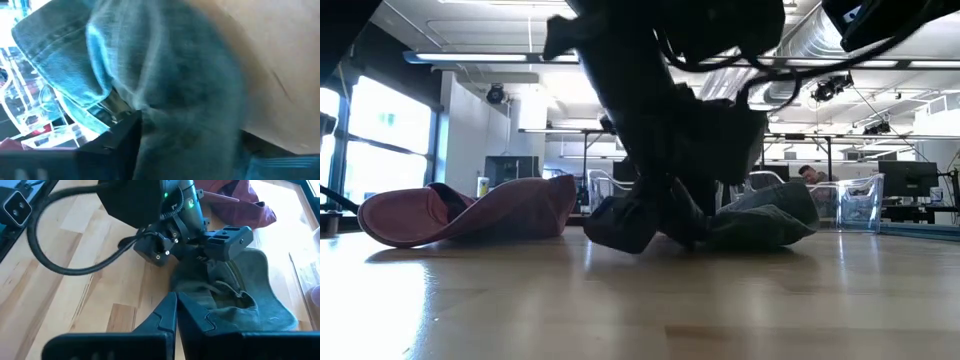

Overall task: Pick & Place hat
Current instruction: Put the top black cap into the right transparent bin

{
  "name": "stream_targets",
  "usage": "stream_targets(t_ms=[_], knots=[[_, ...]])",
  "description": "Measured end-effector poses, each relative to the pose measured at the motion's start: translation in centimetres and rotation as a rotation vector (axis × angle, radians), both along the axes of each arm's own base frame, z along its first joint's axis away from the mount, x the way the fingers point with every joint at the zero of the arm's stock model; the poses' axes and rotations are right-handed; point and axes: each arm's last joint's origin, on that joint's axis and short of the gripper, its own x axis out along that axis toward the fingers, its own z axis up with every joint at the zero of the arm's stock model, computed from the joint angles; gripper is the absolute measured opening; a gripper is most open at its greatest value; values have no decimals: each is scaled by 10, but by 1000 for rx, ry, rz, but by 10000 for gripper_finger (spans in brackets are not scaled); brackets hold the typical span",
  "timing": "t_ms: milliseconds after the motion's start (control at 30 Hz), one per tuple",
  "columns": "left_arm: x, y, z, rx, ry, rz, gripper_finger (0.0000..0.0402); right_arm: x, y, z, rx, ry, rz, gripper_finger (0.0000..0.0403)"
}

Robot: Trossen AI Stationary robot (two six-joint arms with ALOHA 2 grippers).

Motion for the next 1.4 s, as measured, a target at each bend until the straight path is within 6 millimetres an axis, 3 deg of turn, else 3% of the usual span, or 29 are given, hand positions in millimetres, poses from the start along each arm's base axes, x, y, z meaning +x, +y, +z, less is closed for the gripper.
stream_targets(t_ms=[200, 267, 400, 567, 733, 833, 967, 1167, 1400], knots=[[-1, -1, -3, -39, 30, -17, 47, 0, 0, -1, 21, 13, -2, 2], [-5, -1, 3, -69, 46, -19, 13, -1, 0, -9, 24, 12, -19, 2], [-13, -1, 26, -214, 47, -11, 17, -8, -4, -45, 21, 51, 0, 29], [-22, -3, 57, -413, 52, -47, 6, -16, -11, -83, -1, -16, 60, 115], [-27, 0, 74, -465, 36, -48, 2, -17, -15, -95, -71, -147, 166, 208], [-26, 6, 81, -480, 7, -34, 1, -15, -14, -97, -137, -153, 199, 241], [-31, 19, 84, -507, -59, -25, 1, -6, -9, -99, -219, -135, 234, 251], [-57, 41, 75, -595, -237, -3, 0, 10, 0, -105, -344, -102, 214, 252], [-72, 45, 75, -585, -387, 38, 0, 34, 2, -115, -424, -54, 168, 252]])
